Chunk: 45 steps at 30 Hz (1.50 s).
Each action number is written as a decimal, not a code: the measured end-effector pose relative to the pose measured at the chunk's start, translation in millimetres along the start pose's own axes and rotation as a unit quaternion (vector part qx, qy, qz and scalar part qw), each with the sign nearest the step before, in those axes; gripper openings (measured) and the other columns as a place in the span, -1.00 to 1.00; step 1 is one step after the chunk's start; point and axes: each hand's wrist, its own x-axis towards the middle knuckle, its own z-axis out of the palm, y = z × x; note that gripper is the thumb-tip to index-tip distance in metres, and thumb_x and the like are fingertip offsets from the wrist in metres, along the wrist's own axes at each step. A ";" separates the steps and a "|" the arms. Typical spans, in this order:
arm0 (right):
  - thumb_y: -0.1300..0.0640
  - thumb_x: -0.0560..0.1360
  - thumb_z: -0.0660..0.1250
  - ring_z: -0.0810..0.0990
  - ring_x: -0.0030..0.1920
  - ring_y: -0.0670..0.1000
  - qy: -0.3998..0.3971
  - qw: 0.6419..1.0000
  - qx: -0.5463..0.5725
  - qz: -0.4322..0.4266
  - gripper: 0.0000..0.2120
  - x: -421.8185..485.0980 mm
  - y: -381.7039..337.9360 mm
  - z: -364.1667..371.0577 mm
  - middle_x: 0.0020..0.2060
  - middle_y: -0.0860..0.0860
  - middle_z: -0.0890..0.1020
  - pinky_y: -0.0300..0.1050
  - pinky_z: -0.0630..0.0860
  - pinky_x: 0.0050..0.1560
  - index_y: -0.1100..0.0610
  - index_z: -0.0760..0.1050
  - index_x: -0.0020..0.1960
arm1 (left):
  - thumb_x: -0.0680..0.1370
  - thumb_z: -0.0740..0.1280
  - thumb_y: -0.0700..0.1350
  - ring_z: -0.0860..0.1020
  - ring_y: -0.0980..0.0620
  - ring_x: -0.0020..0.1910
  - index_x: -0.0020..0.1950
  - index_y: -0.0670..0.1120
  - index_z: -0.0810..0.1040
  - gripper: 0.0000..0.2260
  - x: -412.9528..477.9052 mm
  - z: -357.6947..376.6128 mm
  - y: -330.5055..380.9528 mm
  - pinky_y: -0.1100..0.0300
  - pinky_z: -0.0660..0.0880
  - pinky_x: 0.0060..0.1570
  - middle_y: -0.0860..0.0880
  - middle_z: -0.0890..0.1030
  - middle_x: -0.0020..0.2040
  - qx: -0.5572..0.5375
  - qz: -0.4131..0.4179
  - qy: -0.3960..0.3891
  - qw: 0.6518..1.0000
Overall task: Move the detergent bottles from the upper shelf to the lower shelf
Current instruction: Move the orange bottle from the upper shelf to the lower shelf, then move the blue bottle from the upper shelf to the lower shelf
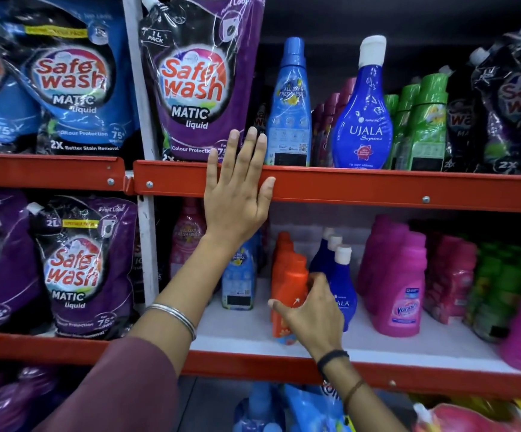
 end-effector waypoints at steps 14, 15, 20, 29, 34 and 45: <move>-0.22 0.19 0.49 0.56 0.08 0.10 -0.017 0.999 -0.026 0.015 -0.32 -9.1 10.2 22.8 0.08 0.02 0.56 -0.02 0.50 -0.09 0.05 0.27 0.13 | 0.64 0.00 0.07 0.10 -0.08 0.54 0.54 -0.09 0.13 -0.51 0.0 1.6 0.8 -0.10 -0.06 0.50 -0.06 0.21 0.55 0.000 0.001 0.004 1.000; -0.23 0.20 0.49 0.55 0.10 0.10 -0.017 0.999 -0.031 0.013 -0.30 -9.8 10.4 23.4 0.10 0.03 0.55 -0.02 0.50 -0.08 0.05 0.26 0.15 | 0.64 0.01 0.07 0.11 -0.08 0.54 0.54 -0.09 0.13 -0.51 0.2 1.5 0.8 -0.09 -0.07 0.50 -0.06 0.22 0.55 0.000 0.001 0.005 1.000; -0.29 0.18 0.47 0.54 0.12 0.10 -0.025 0.999 -0.047 -0.001 -0.23 -12.8 13.5 20.6 0.14 0.04 0.52 -0.02 0.51 -0.07 0.07 0.24 0.19 | 0.65 -0.01 0.07 0.11 -0.08 0.54 0.54 -0.10 0.13 -0.51 1.0 -1.1 1.6 -0.08 -0.08 0.50 -0.06 0.21 0.55 -0.001 -0.003 -0.005 1.000; -0.24 0.30 0.43 0.53 -0.11 -0.03 0.224 0.965 0.055 -0.125 -0.52 17.6 -18.5 -69.0 -0.15 -0.09 0.52 -0.28 0.40 -0.30 0.06 0.39 0.01 | 0.64 0.02 0.04 0.02 -0.07 0.56 0.56 -0.10 0.07 -0.49 -0.8 -6.4 17.8 -0.15 -0.14 0.50 -0.06 0.13 0.57 -0.010 -0.031 -0.027 0.999; -0.04 0.38 0.44 0.54 -0.09 0.05 0.339 0.915 0.089 -0.201 -0.67 66.4 -61.2 -128.9 -0.14 0.04 0.57 -0.19 0.42 0.00 0.16 0.46 -0.02 | 0.62 0.07 0.06 0.03 -0.05 0.56 0.56 -0.09 0.08 -0.46 -0.3 -2.9 51.2 -0.16 -0.15 0.48 -0.05 0.13 0.57 -0.023 -0.022 -0.040 0.999; -0.35 0.19 0.43 0.48 0.18 0.20 0.233 0.963 -0.084 -0.105 -0.15 143.7 -117.9 -165.9 0.18 0.15 0.46 0.08 0.47 -0.01 0.20 0.29 0.23 | 0.64 -0.02 0.07 0.03 -0.06 0.56 0.56 -0.10 0.09 -0.49 6.6 9.0 87.9 -0.15 -0.09 0.50 -0.05 0.11 0.57 -0.011 -0.039 -0.039 0.998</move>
